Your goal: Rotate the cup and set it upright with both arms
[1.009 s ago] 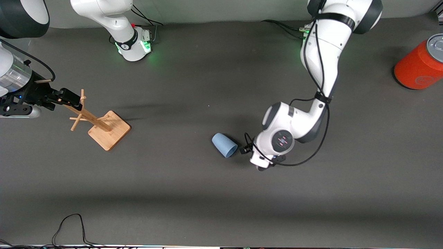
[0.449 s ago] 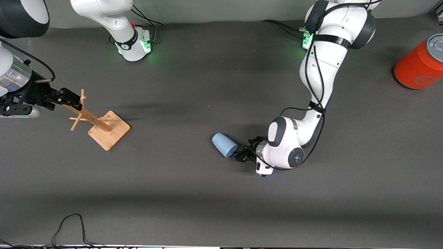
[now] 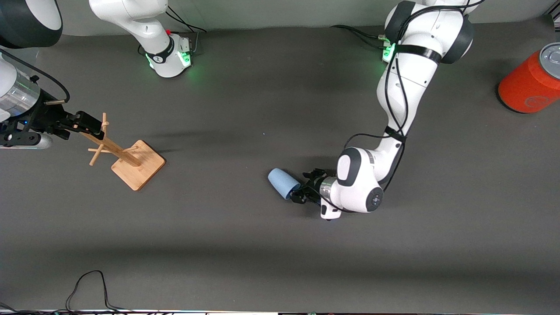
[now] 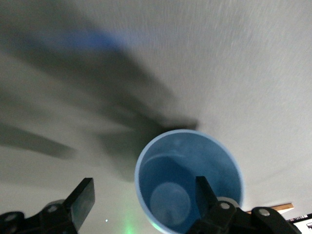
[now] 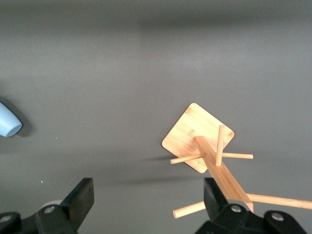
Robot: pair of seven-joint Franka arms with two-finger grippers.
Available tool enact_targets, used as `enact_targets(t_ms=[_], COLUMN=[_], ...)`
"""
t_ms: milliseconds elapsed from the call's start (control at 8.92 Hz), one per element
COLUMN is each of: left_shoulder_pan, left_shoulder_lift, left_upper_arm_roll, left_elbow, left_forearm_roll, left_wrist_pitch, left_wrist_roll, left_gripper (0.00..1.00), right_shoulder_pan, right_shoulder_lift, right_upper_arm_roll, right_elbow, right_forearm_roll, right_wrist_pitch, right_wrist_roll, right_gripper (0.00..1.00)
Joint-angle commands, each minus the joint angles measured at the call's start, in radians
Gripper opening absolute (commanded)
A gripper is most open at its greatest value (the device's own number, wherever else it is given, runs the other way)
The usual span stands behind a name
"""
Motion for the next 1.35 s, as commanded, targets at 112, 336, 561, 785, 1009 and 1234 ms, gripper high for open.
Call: enact_targets(t_ms=[112,336,561,785,1009,1234], left_shoulder_pan=[-0.004,-0.01,-0.015,-0.009,-0.015,-0.086], left_shoulder_lift=[0.007,0.005,-0.009,-0.068,-0.175,-0.281], left_upper_arm_roll=[-0.027,-0.032,-0.032,-0.029,-0.021,-0.024], left_elbow=[-0.008,-0.018,-0.005,0.008,0.008,-0.004], left_forearm_roll=[-0.015,-0.012,0.014,0.167,0.349,0.663], left_wrist_pitch=[-0.008,-0.006,-0.021,-0.057,-0.118,-0.123], left_wrist_roll=[-0.01,-0.009,-0.009,-0.021,-0.065,-0.226], left_gripper=[0.09,0.0,0.0,0.0,0.0,0.0], right_shoulder_pan=[-0.002,0.0,0.0,0.0,0.0,0.0], right_shoulder_lift=[0.014,0.011,0.012,0.011,0.011,0.011], right_upper_arm_roll=[0.002,0.002,0.002,0.005,0.008,0.008], right_elbow=[0.021,0.021,0.024,0.024,0.025,0.022], right_forearm_roll=[0.029,0.029,0.027,0.029,0.029,0.029], right_wrist_pitch=[-0.008,-0.014,-0.016,-0.016,-0.014,-0.016], right_wrist_roll=[-0.005,-0.005,-0.006,-0.005,-0.005,-0.005], right_gripper=[1.0,1.0,1.0,1.0,1.0,1.0])
